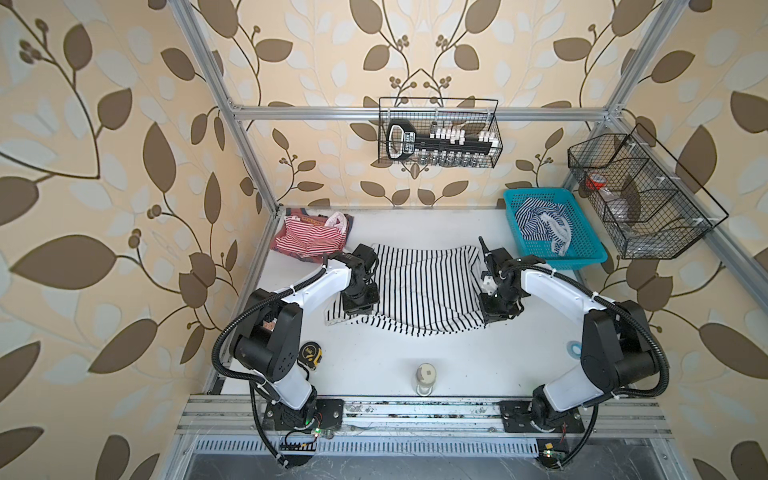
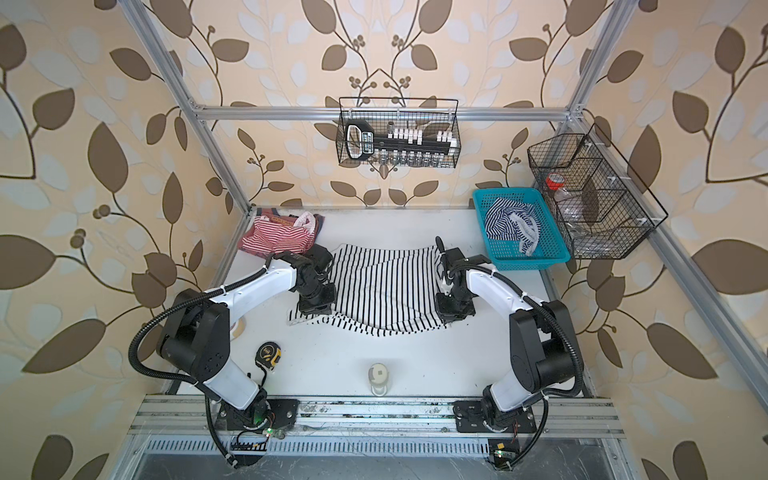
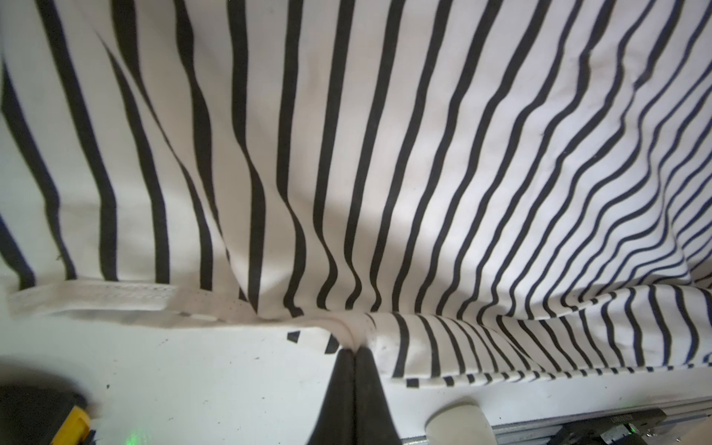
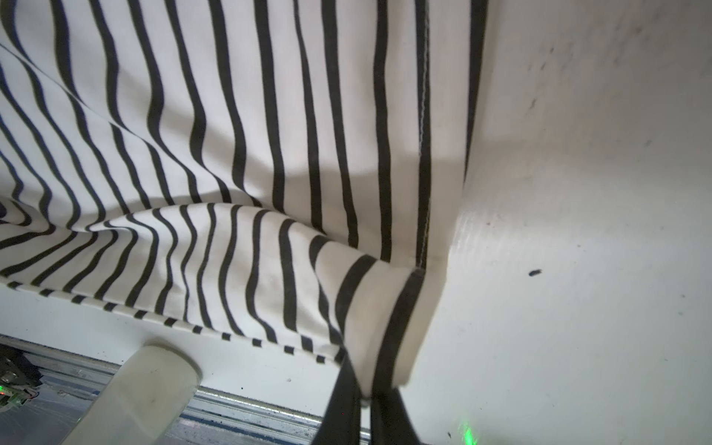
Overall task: Fold and stack tank tops
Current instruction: Fold the tank top at the center of the table.
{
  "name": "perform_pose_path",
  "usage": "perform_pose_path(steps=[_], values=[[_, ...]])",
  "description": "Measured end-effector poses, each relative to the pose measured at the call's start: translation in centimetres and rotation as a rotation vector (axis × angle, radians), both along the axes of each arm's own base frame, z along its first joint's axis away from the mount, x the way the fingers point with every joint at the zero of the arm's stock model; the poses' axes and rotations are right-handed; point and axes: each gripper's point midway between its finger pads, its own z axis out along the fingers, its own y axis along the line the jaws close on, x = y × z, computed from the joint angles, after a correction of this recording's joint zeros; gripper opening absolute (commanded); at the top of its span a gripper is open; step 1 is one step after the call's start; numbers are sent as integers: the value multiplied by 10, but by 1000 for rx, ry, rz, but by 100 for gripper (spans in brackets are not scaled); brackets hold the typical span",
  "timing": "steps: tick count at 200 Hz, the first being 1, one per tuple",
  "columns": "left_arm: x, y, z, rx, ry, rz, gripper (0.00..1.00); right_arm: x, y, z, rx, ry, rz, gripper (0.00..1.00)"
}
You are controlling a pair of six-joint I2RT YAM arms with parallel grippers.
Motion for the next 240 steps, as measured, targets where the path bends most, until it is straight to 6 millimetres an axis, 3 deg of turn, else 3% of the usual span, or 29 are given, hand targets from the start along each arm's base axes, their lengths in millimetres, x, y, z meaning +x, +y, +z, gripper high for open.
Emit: perform_pose_path(steps=[52,98,143,240], values=[[18,0,-7,8,14,2,0,6,0,-13,36,50,-8,13],[39,5,-13,9,19,26,0,31,3,-29,62,73,-21,18],[56,2,-11,-4,5,37,0,43,1,-25,88,49,-42,25],[83,3,-23,-30,31,67,18,74,-15,-11,153,-25,-128,22]])
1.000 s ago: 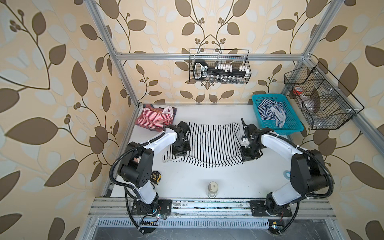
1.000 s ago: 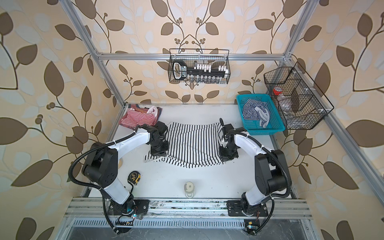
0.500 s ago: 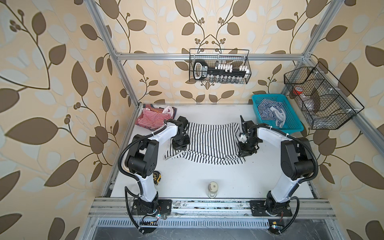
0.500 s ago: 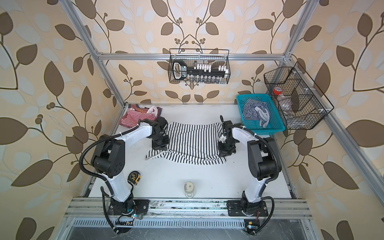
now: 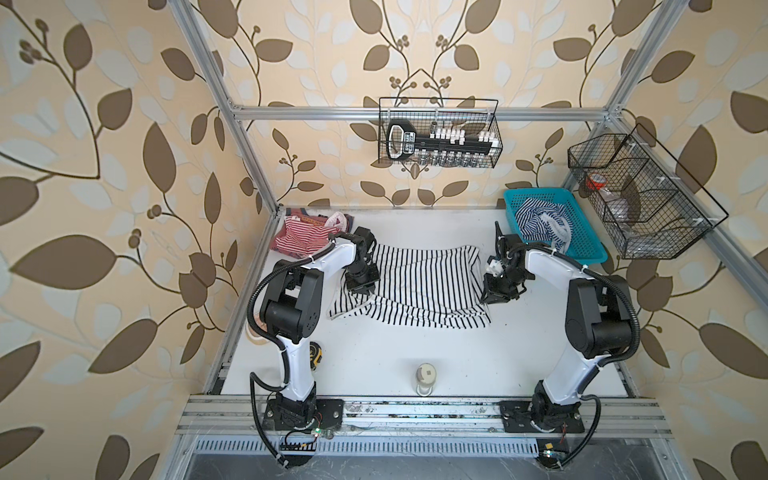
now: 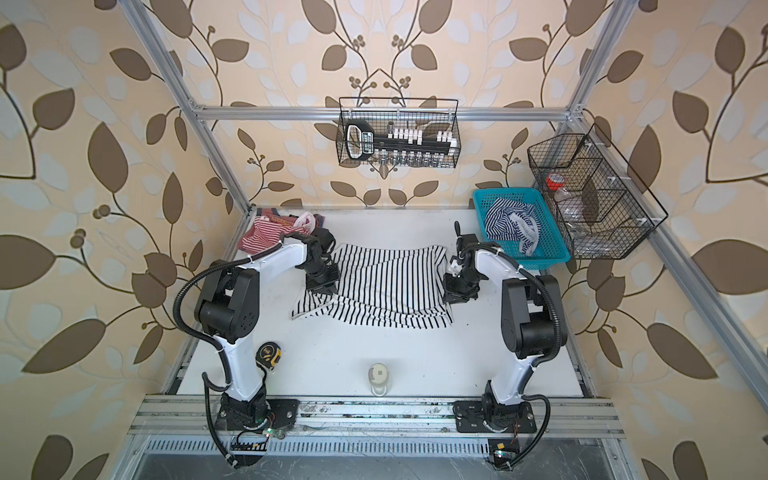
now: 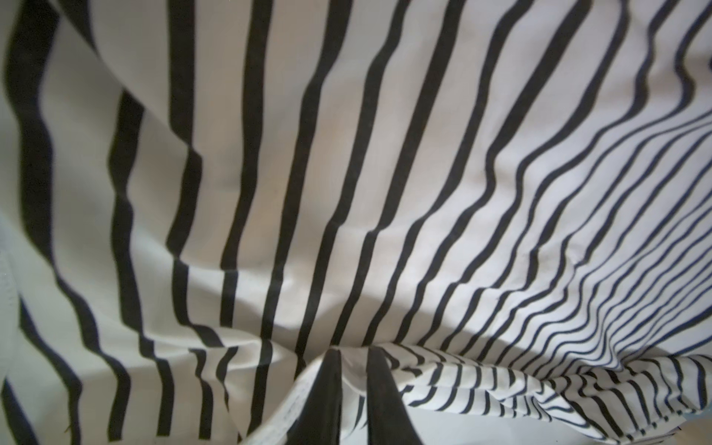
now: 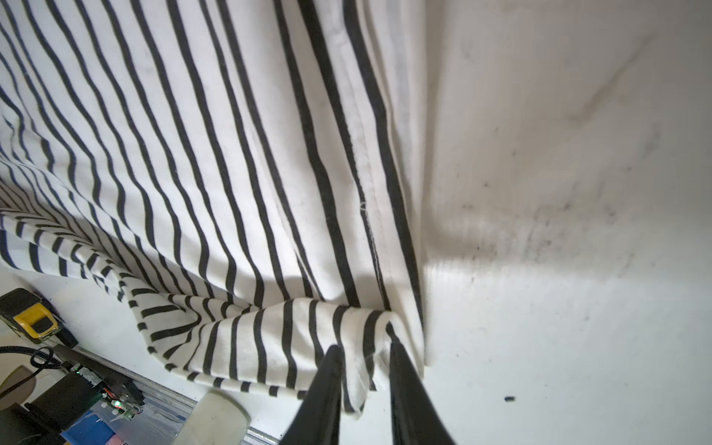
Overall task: Fold and stack tank tops
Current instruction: Fold the tank top at the center of the table, then smooth out the tank top at the center of the table.
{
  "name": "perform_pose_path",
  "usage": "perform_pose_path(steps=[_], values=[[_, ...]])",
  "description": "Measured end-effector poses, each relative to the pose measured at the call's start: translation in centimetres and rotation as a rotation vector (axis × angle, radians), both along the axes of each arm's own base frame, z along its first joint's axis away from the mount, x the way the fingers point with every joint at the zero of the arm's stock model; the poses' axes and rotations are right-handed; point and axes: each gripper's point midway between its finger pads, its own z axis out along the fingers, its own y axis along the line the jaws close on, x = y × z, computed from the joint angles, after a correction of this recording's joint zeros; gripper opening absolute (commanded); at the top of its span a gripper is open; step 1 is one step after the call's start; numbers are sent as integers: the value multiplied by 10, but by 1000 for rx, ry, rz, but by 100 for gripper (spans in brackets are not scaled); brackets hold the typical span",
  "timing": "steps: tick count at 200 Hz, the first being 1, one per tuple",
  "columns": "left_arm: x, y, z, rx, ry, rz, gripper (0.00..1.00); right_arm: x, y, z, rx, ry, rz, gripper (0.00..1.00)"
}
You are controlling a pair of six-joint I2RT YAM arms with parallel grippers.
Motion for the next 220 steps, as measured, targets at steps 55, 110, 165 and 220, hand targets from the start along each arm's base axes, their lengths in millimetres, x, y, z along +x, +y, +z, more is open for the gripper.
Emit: perform_pose_path(steps=[55,110,165,220], values=[[-1,10,12,25,-14,8,43,1,1,16,23,-60,0,26],[-39,46,49,125,-83,15,19,-21,8,29,44,-97,18,25],[-93,65,17,192,65,3,0,-54,38,12,44,-25,121,8],[-110,65,6,178,115,-16,0,-65,43,4,39,3,139,6]])
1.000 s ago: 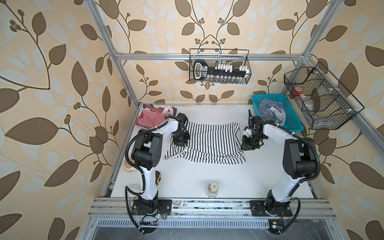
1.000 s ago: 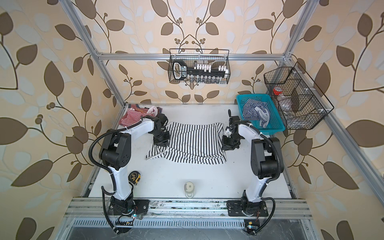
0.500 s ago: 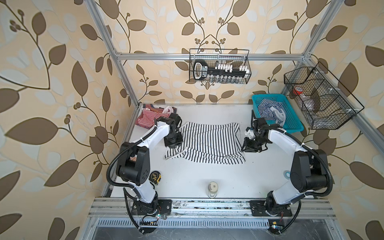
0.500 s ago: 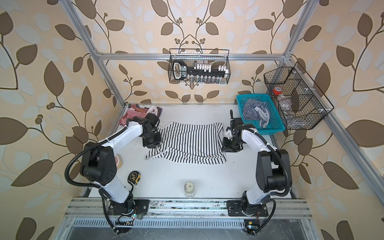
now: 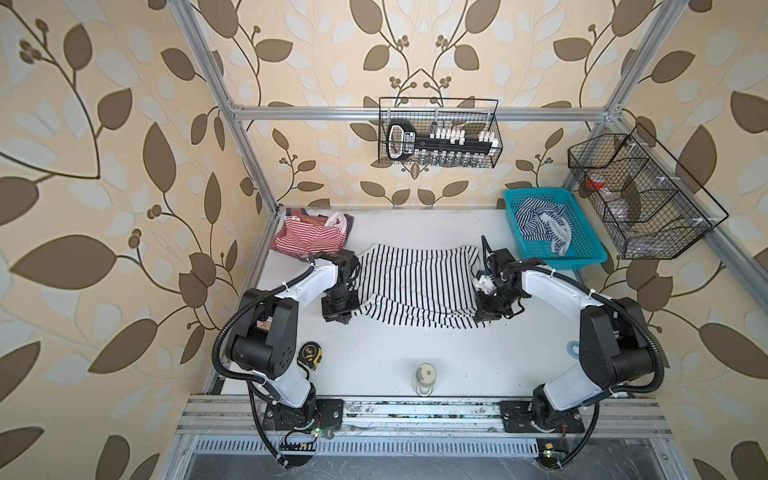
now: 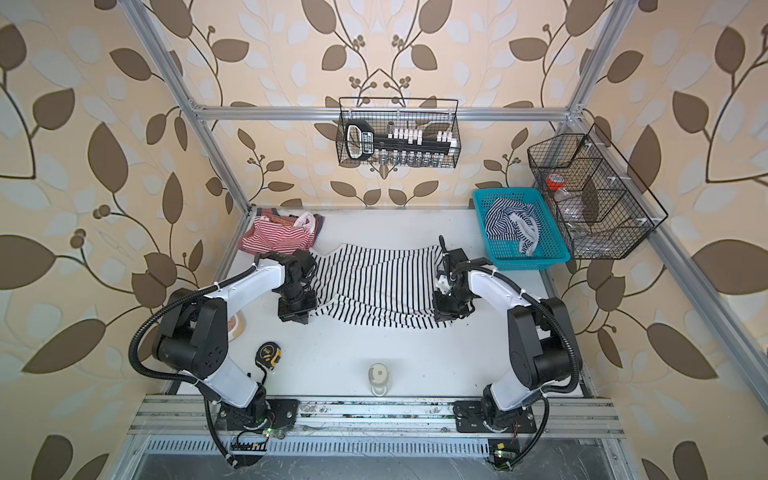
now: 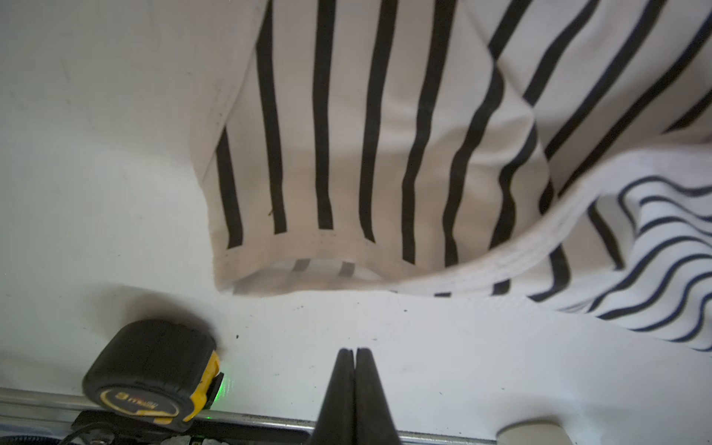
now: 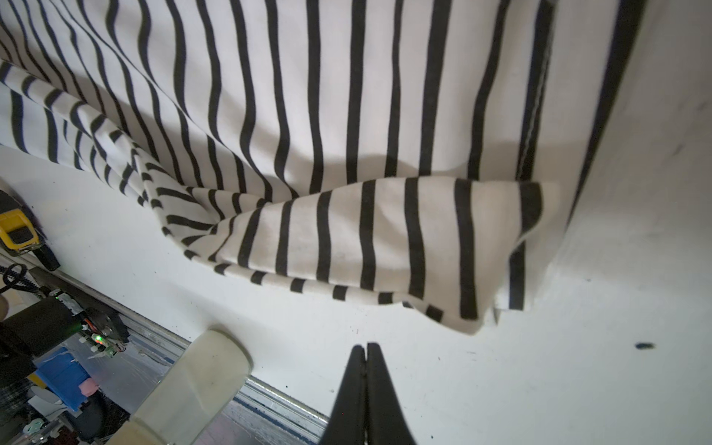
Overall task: Fold and stack tank tops
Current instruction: Smooth out the tank top at the center of the table.
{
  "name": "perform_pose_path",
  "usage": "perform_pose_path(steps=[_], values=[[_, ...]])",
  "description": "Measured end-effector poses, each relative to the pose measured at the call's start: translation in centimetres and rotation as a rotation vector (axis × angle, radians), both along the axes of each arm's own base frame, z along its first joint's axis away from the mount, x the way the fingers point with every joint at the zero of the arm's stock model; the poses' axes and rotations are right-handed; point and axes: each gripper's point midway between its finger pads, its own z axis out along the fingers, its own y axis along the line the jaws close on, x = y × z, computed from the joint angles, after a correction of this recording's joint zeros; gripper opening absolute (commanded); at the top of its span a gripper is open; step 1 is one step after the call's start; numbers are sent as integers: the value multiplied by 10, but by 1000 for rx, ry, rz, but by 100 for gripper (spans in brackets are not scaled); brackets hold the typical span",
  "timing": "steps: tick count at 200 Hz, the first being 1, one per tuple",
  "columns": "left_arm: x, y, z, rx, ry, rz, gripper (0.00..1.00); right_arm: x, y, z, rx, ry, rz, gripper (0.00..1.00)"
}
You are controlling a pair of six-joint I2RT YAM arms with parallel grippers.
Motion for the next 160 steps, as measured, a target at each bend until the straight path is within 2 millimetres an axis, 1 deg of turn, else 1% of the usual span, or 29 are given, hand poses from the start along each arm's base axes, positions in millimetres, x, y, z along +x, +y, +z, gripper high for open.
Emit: perform_pose_path(steps=[13,49,86,102,122,143,160], values=[[0,0,-3,2,8,-6,0,1,0,-5,-2,9,-2,6],[-1,2,-20,26,55,-9,0,4,0,-19,-15,44,-8,6],[2,10,-33,63,87,3,0,19,2,-26,-26,45,-17,6],[10,14,-34,75,79,18,0,29,4,-26,-26,29,-20,6],[24,18,-33,82,56,40,0,41,5,-26,-22,13,-26,6],[38,22,-33,92,35,56,0,51,3,-28,-21,7,-38,6],[46,23,-32,97,24,64,0,59,0,-30,-19,3,-52,6]])
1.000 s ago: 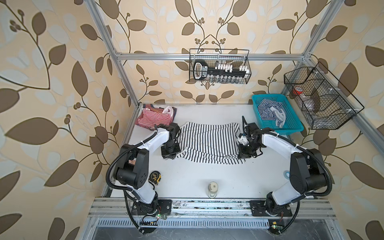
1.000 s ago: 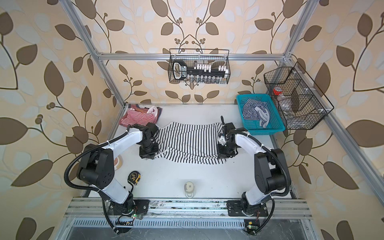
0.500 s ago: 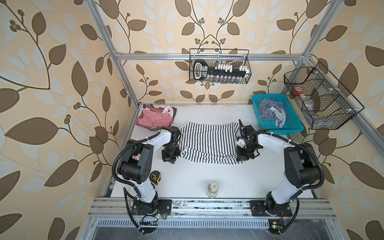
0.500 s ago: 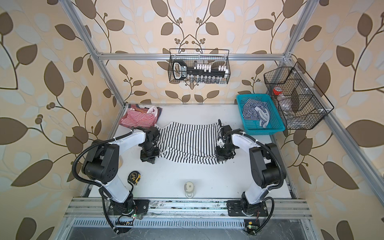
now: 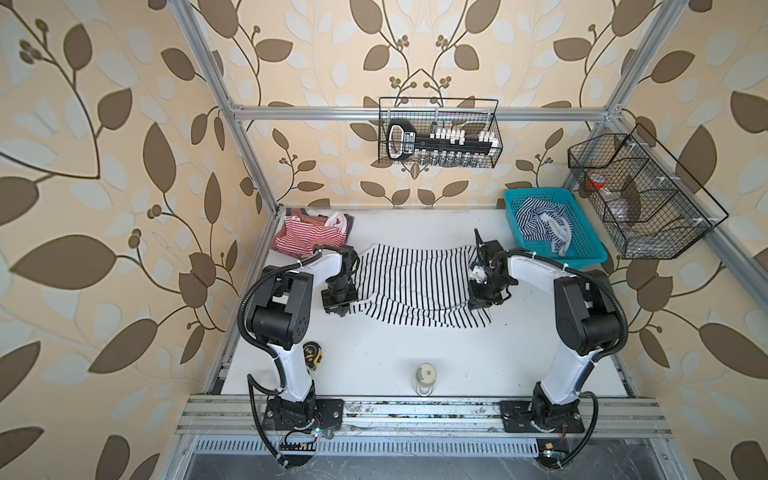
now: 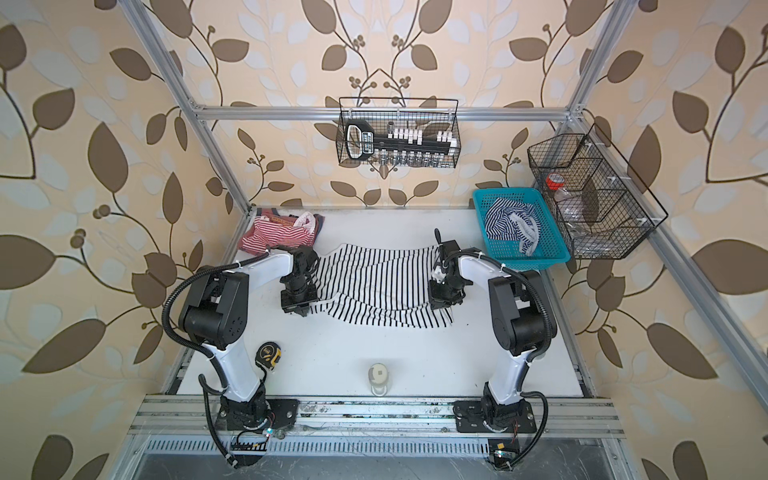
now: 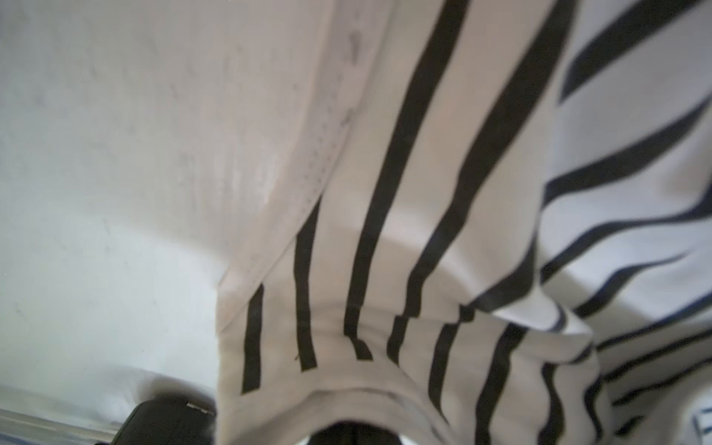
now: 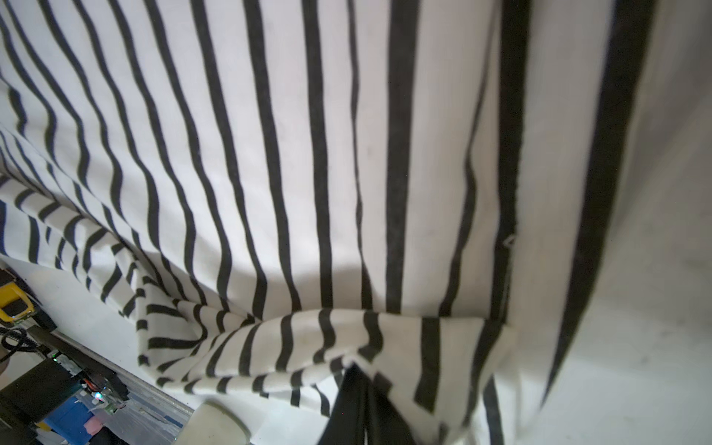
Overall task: Fold and stack tank tops
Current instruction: Smooth out the tank top at the center of the table.
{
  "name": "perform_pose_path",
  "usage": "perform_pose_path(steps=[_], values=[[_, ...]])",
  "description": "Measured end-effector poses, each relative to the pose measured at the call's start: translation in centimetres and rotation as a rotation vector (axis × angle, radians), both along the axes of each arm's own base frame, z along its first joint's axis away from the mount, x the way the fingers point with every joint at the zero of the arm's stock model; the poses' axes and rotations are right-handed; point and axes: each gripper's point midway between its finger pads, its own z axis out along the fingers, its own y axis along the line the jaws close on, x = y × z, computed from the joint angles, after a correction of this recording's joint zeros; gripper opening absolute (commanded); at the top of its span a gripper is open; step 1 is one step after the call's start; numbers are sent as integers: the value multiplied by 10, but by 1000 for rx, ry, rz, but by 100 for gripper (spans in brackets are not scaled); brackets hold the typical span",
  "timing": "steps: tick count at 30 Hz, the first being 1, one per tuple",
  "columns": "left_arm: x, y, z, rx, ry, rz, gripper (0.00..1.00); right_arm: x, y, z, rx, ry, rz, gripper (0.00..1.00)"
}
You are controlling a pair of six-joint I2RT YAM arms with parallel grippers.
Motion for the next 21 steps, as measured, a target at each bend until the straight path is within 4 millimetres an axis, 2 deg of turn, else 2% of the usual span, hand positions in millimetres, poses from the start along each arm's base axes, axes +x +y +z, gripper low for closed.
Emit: perform_pose_path(steps=[5,10,16,21], values=[[12,4,0,0,-11,19,0,13,-5,-7,3,4,-25,5],[12,14,-4,5,2,54,0,25,-8,-9,13,0,-46,5],[12,28,-5,14,12,102,0,27,-13,-10,25,4,-67,5],[11,30,-5,31,14,100,0,31,-21,-10,28,-1,-93,5]])
